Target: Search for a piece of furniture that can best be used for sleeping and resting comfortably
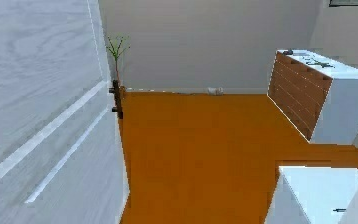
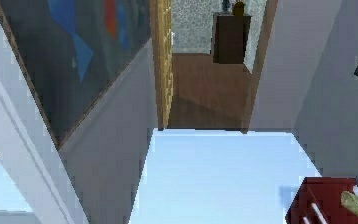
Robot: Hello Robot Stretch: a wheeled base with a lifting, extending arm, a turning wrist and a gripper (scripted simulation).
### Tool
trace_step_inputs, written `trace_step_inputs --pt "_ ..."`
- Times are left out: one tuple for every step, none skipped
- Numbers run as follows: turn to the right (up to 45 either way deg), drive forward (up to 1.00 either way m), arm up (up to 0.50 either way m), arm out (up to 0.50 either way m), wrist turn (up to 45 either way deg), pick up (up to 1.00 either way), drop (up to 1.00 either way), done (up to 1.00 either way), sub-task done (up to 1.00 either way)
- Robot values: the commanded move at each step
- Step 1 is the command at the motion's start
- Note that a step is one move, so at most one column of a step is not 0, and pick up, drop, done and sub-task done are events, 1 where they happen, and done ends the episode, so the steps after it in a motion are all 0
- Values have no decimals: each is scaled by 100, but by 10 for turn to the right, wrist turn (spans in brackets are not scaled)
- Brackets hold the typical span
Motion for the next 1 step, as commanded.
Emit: trace_step_inputs --pt "0 100 0 0 0 0 0 0 0"
